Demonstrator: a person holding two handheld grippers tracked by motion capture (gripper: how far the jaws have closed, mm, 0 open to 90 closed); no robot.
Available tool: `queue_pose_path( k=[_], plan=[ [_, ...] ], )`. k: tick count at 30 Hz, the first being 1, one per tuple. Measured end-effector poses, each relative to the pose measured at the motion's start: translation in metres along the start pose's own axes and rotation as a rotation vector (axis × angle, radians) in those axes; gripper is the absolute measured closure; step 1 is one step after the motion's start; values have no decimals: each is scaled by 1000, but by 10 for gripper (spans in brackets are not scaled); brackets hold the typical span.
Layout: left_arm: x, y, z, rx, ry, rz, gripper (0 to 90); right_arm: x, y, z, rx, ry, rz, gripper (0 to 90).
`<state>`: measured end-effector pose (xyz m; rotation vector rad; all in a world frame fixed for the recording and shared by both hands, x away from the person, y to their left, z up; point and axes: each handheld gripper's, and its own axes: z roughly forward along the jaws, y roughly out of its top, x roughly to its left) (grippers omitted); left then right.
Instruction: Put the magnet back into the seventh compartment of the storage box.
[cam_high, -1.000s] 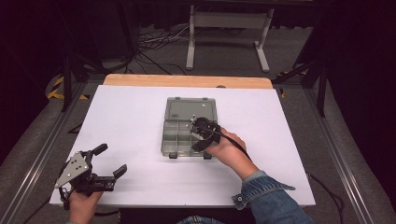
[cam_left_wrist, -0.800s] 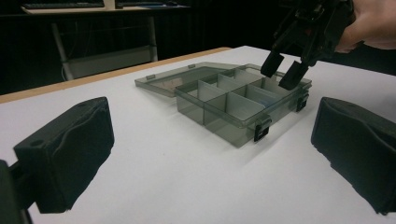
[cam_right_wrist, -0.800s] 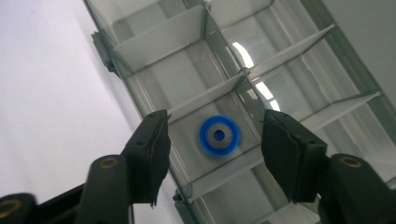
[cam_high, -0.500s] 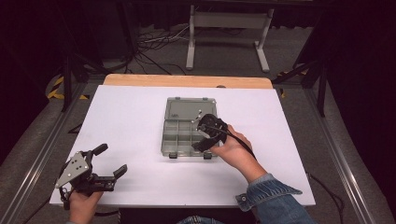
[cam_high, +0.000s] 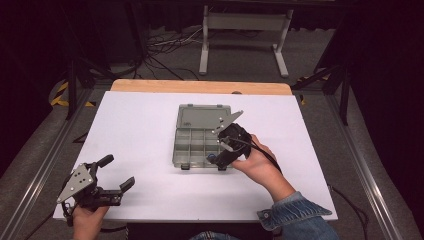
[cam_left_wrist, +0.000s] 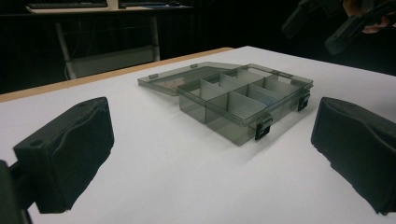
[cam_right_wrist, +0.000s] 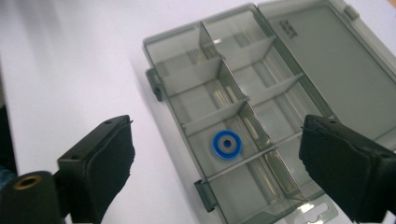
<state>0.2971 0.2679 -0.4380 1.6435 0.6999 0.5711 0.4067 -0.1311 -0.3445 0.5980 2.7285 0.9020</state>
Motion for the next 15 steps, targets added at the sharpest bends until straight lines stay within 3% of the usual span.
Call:
queue_pose_path(
  k=[11, 15],
  plan=[
    [-1, 0, 2, -4, -2, -1, 2, 2, -21, -30, -175, -39, 5, 0],
    [-1, 0, 1, 2, -3, 0, 2, 0, -30, -36, -236, -25, 11, 0]
  ],
)
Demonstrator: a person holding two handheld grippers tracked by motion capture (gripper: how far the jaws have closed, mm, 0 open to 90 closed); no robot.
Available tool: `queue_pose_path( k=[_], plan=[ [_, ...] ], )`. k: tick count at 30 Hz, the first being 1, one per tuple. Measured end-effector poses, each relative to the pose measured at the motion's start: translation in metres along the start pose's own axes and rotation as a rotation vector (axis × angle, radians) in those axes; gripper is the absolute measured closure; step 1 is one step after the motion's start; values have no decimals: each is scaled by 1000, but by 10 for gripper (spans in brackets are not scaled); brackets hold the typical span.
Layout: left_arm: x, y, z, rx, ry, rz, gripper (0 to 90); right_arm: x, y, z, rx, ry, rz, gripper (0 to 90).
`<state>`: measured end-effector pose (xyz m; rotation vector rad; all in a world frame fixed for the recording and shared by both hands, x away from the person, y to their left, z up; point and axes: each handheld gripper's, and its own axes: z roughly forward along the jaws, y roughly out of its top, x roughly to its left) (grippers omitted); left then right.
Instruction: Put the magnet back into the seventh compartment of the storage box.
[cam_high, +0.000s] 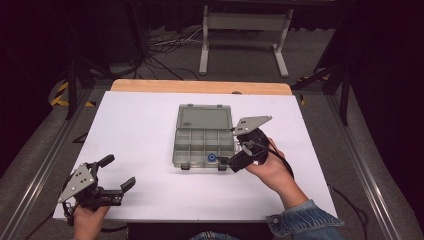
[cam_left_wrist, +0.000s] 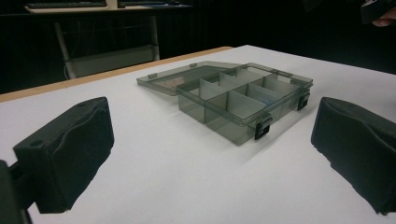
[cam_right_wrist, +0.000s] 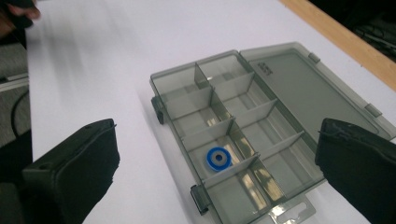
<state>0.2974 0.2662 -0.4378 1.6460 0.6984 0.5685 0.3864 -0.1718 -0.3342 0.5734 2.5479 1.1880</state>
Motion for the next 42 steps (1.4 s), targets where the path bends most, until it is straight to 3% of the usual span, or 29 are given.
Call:
queue_pose_path(
  k=[10, 22, 32, 35, 39, 42],
  plan=[
    [0, 0, 0, -3, 2, -1, 1, -1, -25, -22, -92, -84, 19, 0],
    [0, 0, 0, -6, 3, -1, 2, -1, -56, -45, -229, -102, 38, 0],
    [0, 1, 0, -5, 5, 2, 2, -1, -76, -57, -297, -131, 23, 0],
    [0, 1, 0, -6, 6, 3, 2, -2, -83, -58, -277, -156, 50, 0],
    [0, 1, 0, -6, 6, 2, 2, -1, -94, -61, -296, -181, 62, 0],
    [0, 1, 0, -6, 6, 2, 2, -1, -104, -63, -333, -175, 82, 0]
  ],
)
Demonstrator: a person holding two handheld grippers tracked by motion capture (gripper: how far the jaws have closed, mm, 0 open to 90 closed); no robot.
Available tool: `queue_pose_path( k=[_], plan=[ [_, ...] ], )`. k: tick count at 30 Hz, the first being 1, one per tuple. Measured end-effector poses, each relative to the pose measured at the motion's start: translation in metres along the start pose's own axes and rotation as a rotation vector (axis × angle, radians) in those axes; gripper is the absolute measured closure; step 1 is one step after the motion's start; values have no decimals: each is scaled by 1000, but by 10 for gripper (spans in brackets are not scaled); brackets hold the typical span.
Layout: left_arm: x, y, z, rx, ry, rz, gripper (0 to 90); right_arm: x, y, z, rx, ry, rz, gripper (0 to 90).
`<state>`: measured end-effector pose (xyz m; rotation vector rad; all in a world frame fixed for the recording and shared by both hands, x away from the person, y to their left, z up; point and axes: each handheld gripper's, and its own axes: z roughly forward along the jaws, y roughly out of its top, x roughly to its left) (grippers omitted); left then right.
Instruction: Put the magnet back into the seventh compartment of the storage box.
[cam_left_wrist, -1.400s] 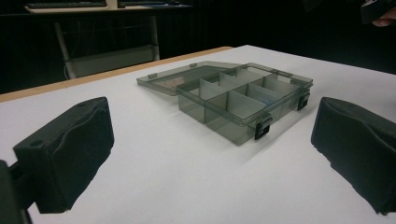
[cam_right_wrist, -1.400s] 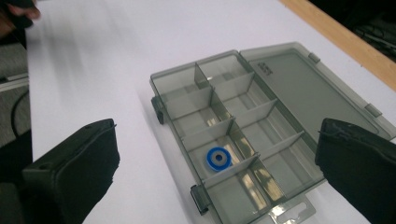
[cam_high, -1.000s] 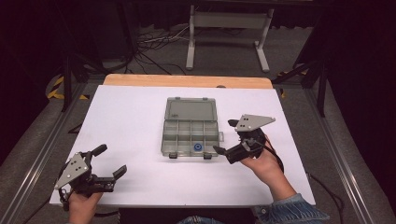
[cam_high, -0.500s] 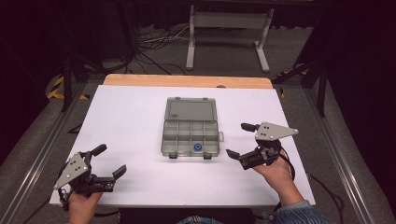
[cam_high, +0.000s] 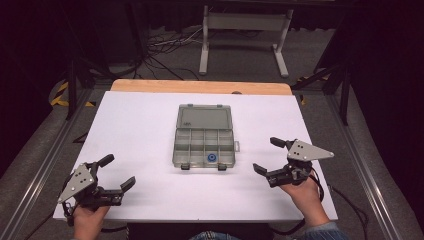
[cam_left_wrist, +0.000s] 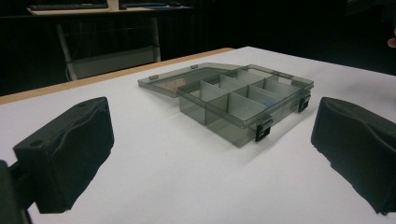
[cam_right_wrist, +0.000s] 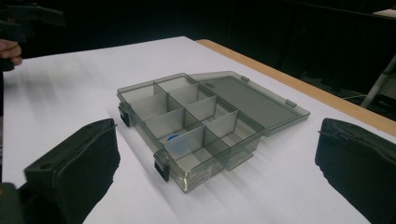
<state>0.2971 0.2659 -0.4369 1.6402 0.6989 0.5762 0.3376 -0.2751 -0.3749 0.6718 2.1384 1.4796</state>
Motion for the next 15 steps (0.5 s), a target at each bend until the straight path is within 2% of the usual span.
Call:
queue_pose_path(
  k=[4, 15],
  plan=[
    [0, 0, 0, -1, 0, 2, 2, -2, -10, -2, -24, 10, 26, 0],
    [0, 0, 1, -6, -3, 1, 2, -2, -35, -12, -87, 0, 38, 1]
  ],
)
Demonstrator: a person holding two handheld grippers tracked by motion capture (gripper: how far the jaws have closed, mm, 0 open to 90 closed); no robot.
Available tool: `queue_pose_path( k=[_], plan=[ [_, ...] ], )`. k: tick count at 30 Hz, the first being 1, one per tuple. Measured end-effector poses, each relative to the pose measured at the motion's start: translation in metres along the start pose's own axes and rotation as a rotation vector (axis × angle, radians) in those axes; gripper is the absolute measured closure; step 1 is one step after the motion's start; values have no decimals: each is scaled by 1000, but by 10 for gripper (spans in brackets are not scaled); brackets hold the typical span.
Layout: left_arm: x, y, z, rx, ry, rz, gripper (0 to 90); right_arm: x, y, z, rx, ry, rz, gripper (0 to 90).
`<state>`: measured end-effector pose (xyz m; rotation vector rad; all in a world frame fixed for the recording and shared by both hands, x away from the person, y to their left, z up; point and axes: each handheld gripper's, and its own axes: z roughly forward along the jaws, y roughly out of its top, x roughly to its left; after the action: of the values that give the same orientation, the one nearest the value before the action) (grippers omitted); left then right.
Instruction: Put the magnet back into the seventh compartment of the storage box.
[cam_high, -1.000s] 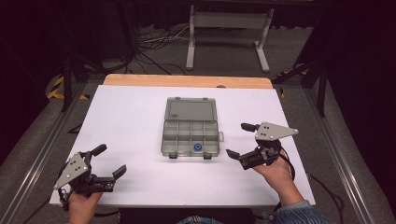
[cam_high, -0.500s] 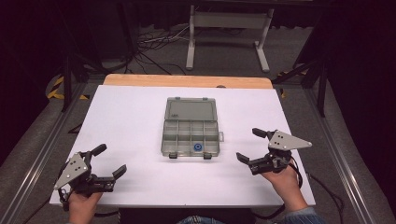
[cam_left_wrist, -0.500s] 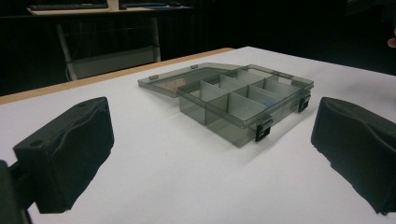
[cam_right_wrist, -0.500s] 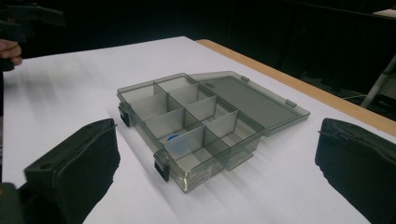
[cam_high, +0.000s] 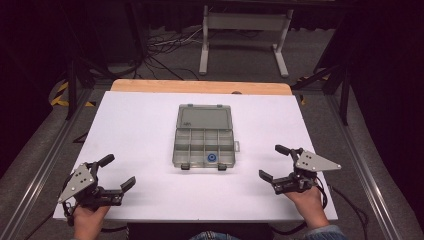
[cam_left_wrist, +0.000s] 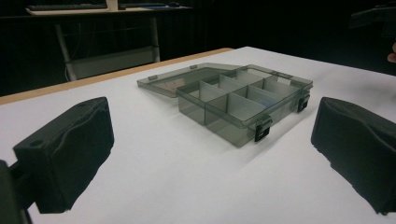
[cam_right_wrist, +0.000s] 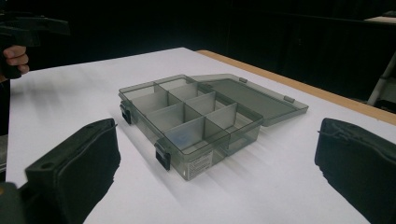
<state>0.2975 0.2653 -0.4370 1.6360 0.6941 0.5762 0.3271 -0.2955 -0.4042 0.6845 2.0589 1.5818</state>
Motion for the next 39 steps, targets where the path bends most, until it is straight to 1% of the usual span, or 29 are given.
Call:
queue_pose_path(
  k=[2, 5, 8, 12, 15, 17, 20, 23, 25, 32, 36, 37, 39],
  plan=[
    [0, 0, 0, 0, -2, 1, 2, 0, -5, -1, -13, -8, -1, 0],
    [0, 0, 0, -1, -3, 0, 2, -1, -12, -2, -31, -36, 4, 0],
    [0, 0, 0, -4, -3, 0, 1, -1, -17, -2, -39, -38, 16, 0],
    [0, 0, 1, -7, -4, -4, 2, -2, -22, -3, -30, -48, 3, 0],
    [0, 1, 0, 0, -5, -1, 1, -2, -25, -3, -25, -46, 5, 0],
    [0, 1, 1, -4, -5, -2, 1, -2, -28, -3, -15, -54, -3, 0],
    [0, 1, 1, -4, -9, -3, 1, -1, -32, -2, -8, -54, 4, 0],
    [0, 1, 1, 0, -13, -5, 1, 0, -36, 1, 7, -48, 22, 0],
    [0, 1, 1, 0, -14, 0, 1, 0, -38, 3, 14, -47, 18, 0],
    [1, 1, 1, 2, -21, -3, 1, -3, -41, 6, 0, -51, 51, 0],
    [1, 1, 1, -4, -19, -7, 1, -2, -42, 7, -2, -54, 51, 0],
    [1, 0, 1, -13, -17, -12, 1, -2, -42, 7, -2, -56, 52, 0],
    [2, 0, 1, -11, -21, -16, 1, -2, -42, 6, -6, -60, 51, 0]
  ],
)
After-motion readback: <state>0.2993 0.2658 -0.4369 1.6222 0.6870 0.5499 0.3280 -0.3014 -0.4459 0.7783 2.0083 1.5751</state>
